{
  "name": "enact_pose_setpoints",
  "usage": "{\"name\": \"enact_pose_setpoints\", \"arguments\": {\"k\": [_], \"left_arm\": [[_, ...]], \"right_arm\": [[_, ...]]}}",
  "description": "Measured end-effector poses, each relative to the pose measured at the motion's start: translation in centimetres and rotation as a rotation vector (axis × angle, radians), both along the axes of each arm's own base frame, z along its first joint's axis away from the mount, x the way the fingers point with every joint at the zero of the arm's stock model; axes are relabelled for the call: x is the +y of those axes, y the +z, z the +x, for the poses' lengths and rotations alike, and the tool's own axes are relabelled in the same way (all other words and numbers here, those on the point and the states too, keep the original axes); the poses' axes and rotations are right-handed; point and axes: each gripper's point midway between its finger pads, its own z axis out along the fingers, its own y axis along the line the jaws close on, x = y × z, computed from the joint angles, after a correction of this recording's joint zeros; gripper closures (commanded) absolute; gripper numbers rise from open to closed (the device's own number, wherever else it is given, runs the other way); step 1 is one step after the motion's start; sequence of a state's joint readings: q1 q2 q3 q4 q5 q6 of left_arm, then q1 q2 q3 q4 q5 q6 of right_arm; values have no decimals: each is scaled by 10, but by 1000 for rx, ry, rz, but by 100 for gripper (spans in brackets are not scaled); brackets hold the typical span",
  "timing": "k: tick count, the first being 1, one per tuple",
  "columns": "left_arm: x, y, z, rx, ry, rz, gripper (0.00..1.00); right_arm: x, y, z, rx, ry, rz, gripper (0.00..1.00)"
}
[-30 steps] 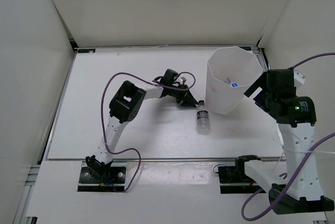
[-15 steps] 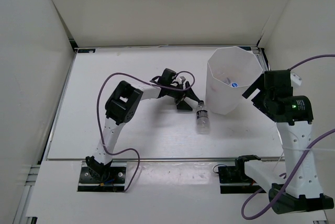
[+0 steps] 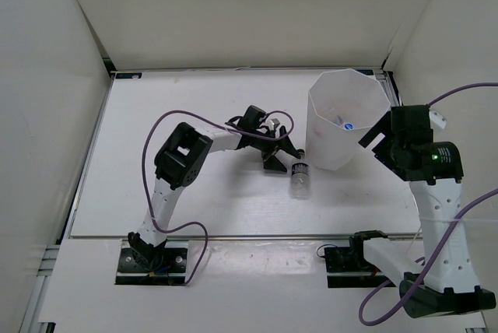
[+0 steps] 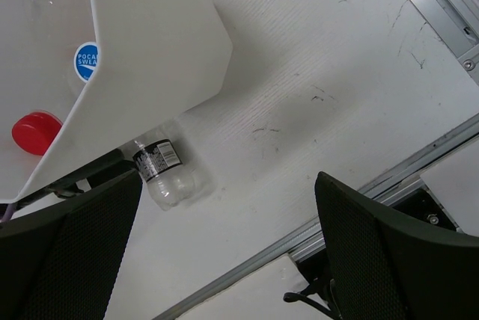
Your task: Put the plastic bottles in the bin
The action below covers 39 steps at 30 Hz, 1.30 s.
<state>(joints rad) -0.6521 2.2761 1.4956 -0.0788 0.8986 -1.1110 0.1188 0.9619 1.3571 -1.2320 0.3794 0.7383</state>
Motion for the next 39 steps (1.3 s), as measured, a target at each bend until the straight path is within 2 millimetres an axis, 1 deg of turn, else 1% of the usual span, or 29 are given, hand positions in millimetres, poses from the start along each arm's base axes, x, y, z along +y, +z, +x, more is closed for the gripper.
{"name": "enact_pose_setpoints", "arguments": {"k": [6, 8, 12, 14, 16, 17, 19, 20, 21, 23, 25, 26, 29, 30, 32, 33, 34, 36, 37, 39], "left_arm": [[-16, 6, -14, -13, -45, -14, 14], [-20, 6, -20, -11, -60, -16, 14], [-26, 0, -28, -1, -82, -12, 18], [-30, -4, -32, 3, -96, -13, 23], [-33, -6, -33, 5, -105, -15, 32], [-34, -7, -34, 5, -108, -15, 42], [-35, -9, -36, 11, -121, -18, 53], [-36, -9, -38, 11, -128, -22, 60], [-36, -8, -39, 10, -135, -27, 70], [-35, -8, -40, 5, -145, -35, 71], [-31, -9, -43, -5, -148, -36, 71], [-24, -9, -45, -5, -144, -31, 71], [5, -4, -58, -13, -117, 13, 71], [18, 0, -61, -20, -95, 33, 71], [44, 20, -56, -57, -41, 56, 70], [53, 34, -51, -88, -15, 56, 69], [60, 54, -41, -140, 14, 49, 67], [69, 98, -14, -277, 76, 24, 66], [70, 126, 1, -357, 104, 8, 66], [63, 185, 31, -535, 143, -46, 64]], "right_arm": [[2, -2, 1, 8, 3, 9, 0], [2, -5, 0, 16, 3, 12, 0], [3, -12, -1, 36, 5, 12, 0], [3, -16, -3, 49, 5, 11, 0], [2, -18, -5, 55, 5, 10, 0], [2, -18, -6, 54, 4, 10, 0], [2, -18, -9, 56, 4, 9, 0], [1, -19, -12, 59, 4, 9, 0], [1, -18, -14, 61, 4, 9, 0], [1, -18, -18, 59, 4, 8, 0], [0, -18, -21, 63, 2, 6, 0], [0, -18, -22, 65, 2, 5, 0], [0, -18, -22, 66, 2, 5, 0], [0, -18, -23, 67, 2, 5, 0], [0, -18, -23, 66, 2, 5, 0], [0, -18, -23, 66, 2, 5, 0], [0, -18, -23, 65, 2, 6, 0], [0, -18, -23, 63, 2, 6, 0], [-1, -17, -23, 62, 2, 6, 0], [0, -17, -24, 59, 2, 7, 0]]}}
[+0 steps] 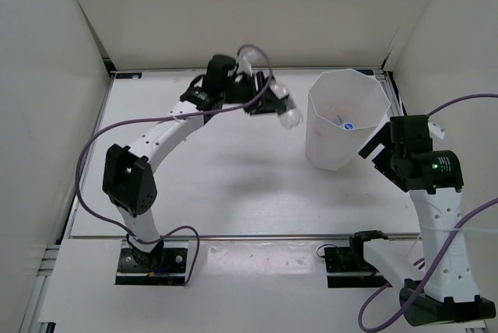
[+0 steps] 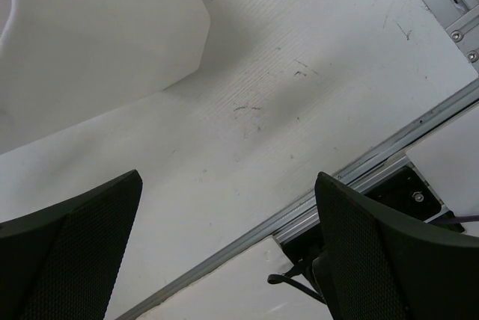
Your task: Put the plastic bottles in the bin
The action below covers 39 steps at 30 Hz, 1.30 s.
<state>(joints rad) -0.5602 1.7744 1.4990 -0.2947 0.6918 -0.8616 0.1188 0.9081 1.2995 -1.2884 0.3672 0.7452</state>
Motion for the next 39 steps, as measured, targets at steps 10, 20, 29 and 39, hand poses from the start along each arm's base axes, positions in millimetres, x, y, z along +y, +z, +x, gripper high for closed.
{"name": "enact_pose_setpoints", "arguments": {"k": [10, 20, 29, 39], "left_arm": [[-72, 213, 52, -620, -17, -267, 54], [-136, 102, 57, -458, -96, -158, 0], [-25, 187, 52, -606, 121, -85, 0], [133, 171, -7, -705, 483, 125, 0]], "right_arm": [[0, 9, 4, -25, 6, -2, 0], [-7, 22, 9, -45, 18, -48, 0], [-6, 33, 22, -27, 33, -60, 0], [-9, 43, 16, -83, 23, -64, 0]]}}
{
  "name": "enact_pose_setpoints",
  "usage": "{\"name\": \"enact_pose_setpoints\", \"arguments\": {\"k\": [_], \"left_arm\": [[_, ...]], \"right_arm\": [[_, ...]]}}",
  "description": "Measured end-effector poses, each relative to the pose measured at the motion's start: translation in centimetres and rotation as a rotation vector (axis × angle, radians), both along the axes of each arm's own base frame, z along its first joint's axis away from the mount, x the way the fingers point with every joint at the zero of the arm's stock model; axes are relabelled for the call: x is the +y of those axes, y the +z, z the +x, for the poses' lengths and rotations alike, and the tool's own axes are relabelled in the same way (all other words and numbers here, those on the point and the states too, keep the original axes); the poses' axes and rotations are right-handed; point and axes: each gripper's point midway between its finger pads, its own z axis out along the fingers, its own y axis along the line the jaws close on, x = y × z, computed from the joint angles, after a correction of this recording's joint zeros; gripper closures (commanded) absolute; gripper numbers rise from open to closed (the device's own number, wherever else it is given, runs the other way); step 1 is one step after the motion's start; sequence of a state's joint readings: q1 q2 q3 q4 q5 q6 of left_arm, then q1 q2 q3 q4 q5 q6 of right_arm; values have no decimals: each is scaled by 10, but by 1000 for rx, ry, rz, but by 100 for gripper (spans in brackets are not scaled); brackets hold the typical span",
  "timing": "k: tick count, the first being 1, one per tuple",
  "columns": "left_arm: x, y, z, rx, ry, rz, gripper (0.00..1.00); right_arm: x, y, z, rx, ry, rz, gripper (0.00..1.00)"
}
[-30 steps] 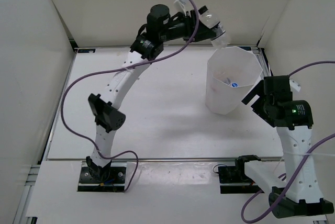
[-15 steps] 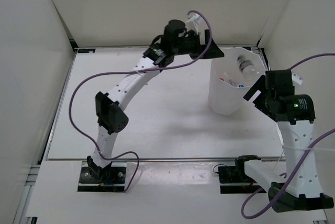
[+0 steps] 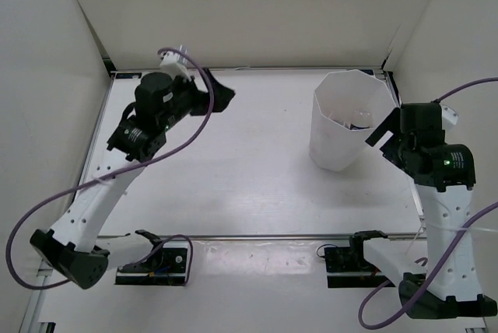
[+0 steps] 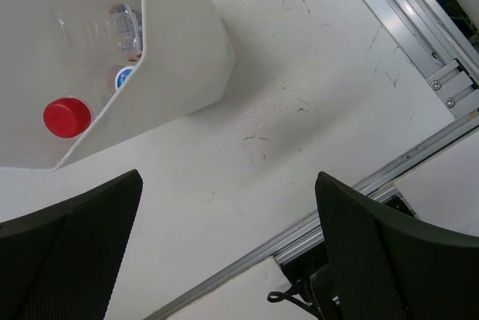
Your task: Put the plastic bottles in the bin
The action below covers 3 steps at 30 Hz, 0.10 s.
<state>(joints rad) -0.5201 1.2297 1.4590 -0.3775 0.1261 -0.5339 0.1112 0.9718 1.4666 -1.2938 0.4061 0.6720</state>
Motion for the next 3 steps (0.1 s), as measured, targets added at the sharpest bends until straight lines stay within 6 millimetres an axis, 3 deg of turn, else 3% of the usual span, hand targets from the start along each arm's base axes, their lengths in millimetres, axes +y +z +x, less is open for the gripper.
{"name": "enact_pose_setpoints", "arguments": {"k": [3], "left_arm": [[43, -63, 1, 118, 167, 114, 0]], "right_arm": [[-3, 4, -1, -24, -9, -9, 0]]}}
